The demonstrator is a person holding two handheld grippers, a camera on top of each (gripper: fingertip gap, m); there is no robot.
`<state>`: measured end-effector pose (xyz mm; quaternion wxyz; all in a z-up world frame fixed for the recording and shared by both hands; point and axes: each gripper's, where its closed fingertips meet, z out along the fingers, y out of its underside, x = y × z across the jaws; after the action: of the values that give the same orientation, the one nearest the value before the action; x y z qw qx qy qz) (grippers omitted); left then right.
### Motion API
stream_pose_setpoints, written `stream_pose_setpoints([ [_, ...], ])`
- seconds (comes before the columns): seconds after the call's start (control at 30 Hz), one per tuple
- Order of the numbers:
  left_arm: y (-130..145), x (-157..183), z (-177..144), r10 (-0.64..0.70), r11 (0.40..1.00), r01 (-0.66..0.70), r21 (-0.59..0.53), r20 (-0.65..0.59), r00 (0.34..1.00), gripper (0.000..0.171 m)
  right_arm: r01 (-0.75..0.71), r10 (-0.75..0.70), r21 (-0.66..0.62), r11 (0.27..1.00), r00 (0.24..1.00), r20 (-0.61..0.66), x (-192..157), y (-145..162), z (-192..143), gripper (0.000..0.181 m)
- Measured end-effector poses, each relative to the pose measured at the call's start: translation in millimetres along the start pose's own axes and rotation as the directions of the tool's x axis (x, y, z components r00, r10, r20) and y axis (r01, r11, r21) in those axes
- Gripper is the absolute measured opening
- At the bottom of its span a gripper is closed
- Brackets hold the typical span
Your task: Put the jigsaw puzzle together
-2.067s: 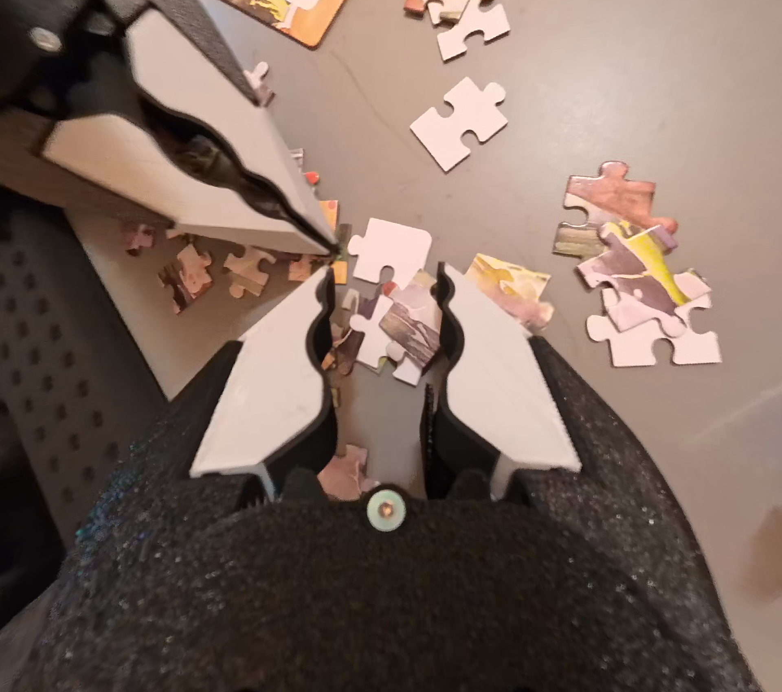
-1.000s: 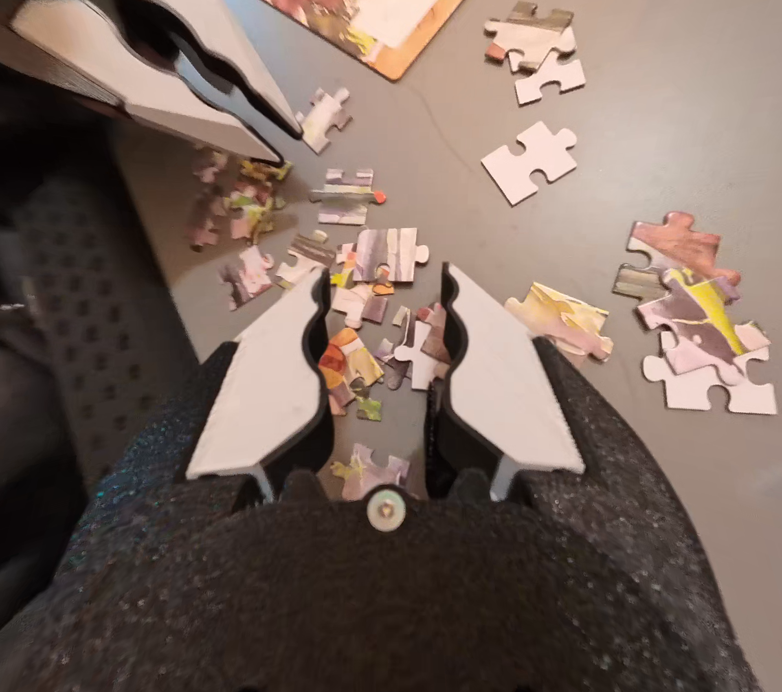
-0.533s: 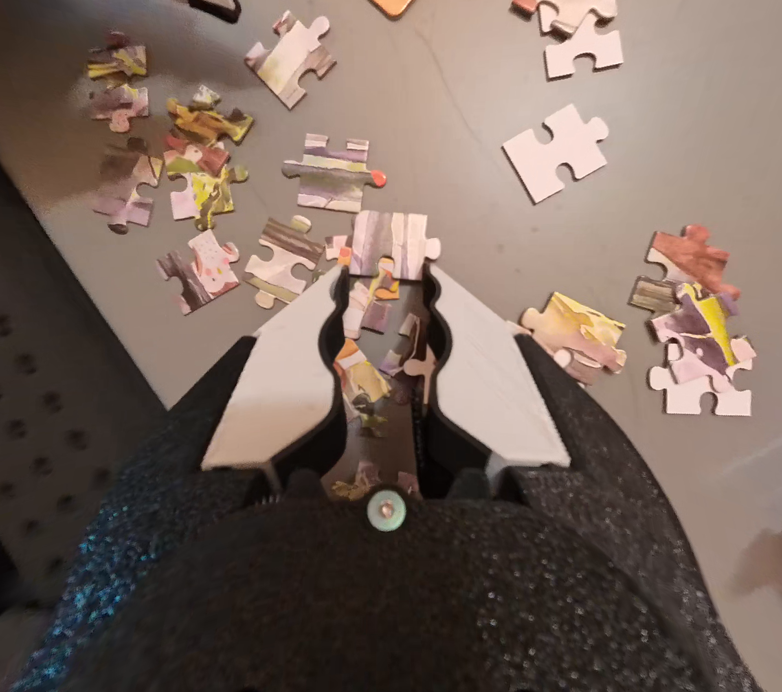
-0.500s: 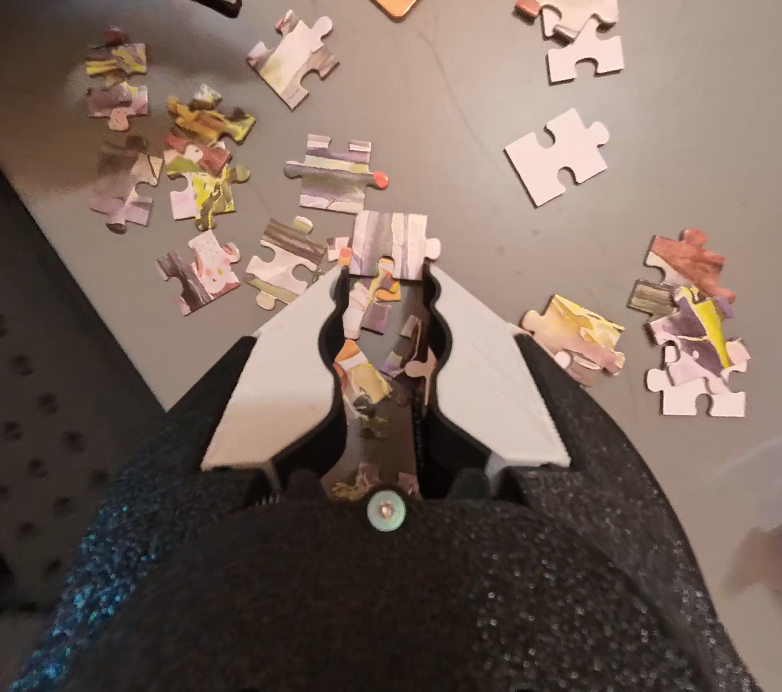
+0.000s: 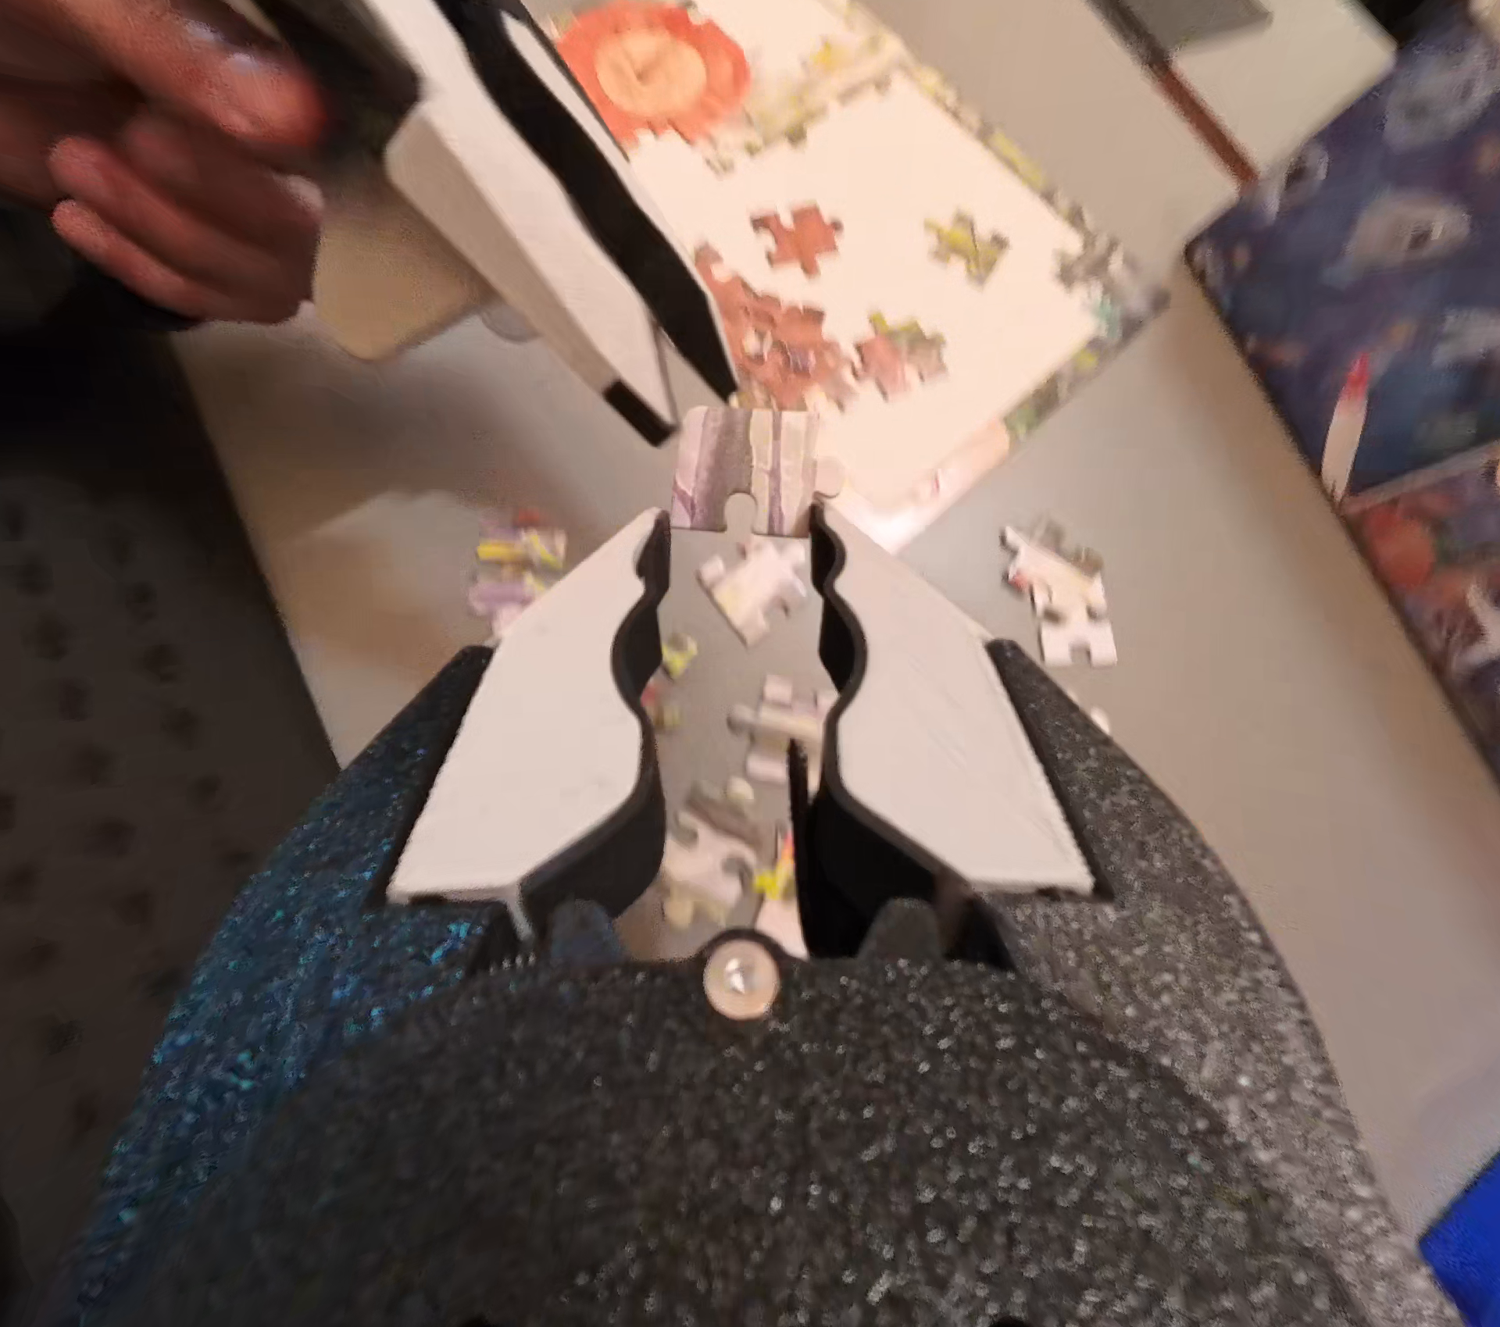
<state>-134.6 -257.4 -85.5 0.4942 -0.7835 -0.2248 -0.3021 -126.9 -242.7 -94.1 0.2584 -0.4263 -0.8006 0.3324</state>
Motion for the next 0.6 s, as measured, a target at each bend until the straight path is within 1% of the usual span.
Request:
stream_pose_setpoints([
  [0.03,-6.7,0.6,-9.7,-0.031,0.999,0.032,0.038,-0.024,0.999,0.043,0.035,-0.035,0.019,0.999,0.999,-0.006,-6.4,-13.3,7.2,0.035],
  [0.1,-15.8,-2.3,-33.2,-0.064,0.993,0.068,0.101,-0.044,0.997,0.026,0.074,-0.074,0.033,0.997,0.997,-0.004,-15.0,-33.3,22.7,0.035],
  [0.13,-17.2,-7.9,-45.2,-0.073,0.990,0.076,0.121,-0.026,0.997,0.021,0.081,-0.081,0.044,0.996,0.997,-0.001,-17.1,-42.4,29.9,0.034],
  [0.2,-14.9,-22.3,-64.2,-0.084,0.988,0.079,0.134,0.031,0.996,0.005,0.080,-0.084,0.072,0.994,0.995,0.053,-28.4,-59.4,43.1,0.034],
  [0.27,-13.6,-30.9,-79.8,-0.098,0.985,0.092,0.146,0.039,0.994,0.002,0.110,-0.115,0.064,0.992,0.991,0.074,-37.3,-68.0,57.3,0.035],
  [0.3,-12.6,-34.9,-86.5,-0.104,0.985,0.098,0.143,0.041,0.994,0.001,0.126,-0.130,0.057,0.990,0.988,0.080,-40.6,-70.6,64.6,0.031],
  [0.33,-10.4,-41.7,-91.6,-0.098,0.988,0.089,0.125,0.068,0.993,0.001,0.133,-0.137,0.060,0.989,0.987,0.083,-42.3,-73.8,70.8,0.035],
  [0.37,-9.8,-50.9,-99.2,-0.081,0.992,0.069,0.102,0.111,0.991,0.001,0.123,-0.128,0.070,0.990,0.988,0.083,-42.0,-77.5,75.2,0.043],
  [0.43,-16.8,-77.3,-120.9,-0.046,0.998,0.033,0.059,0.232,0.972,0.001,0.065,-0.079,0.117,0.991,0.990,0.120,-41.2,-84.0,79.2,0.045],
  [0.47,-23.0,-95.1,-134.0,-0.016,1.000,0.008,0.025,0.322,0.947,0.001,0.025,-0.045,0.138,0.990,0.988,0.145,-39.7,-84.1,80.4,0.044],
  [0.5,-31.4,-115.3,-148.2,0.038,0.999,-0.031,-0.023,0.431,0.901,0.001,-0.014,-0.012,0.150,0.989,0.986,0.167,-37.8,-81.8,81.5,0.044],
  [0.53,-42.8,-135.8,-163.3,0.121,0.992,-0.089,-0.085,0.544,0.830,0.001,-0.048,0.016,0.166,0.985,0.983,0.184,-35.7,-78.7,82.4,0.044],
  [0.57,-54.7,-155.1,-177.1,0.227,0.973,-0.148,-0.175,0.639,0.735,0.001,-0.082,0.043,0.189,0.978,0.979,0.201,-34.3,-76.1,82.7,0.043],
  [0.6,-65.0,-171.7,-187.9,0.339,0.939,-0.185,-0.289,0.696,0.633,0.001,-0.122,0.074,0.207,0.971,0.971,0.227,-33.8,-72.9,82.6,0.041],
])
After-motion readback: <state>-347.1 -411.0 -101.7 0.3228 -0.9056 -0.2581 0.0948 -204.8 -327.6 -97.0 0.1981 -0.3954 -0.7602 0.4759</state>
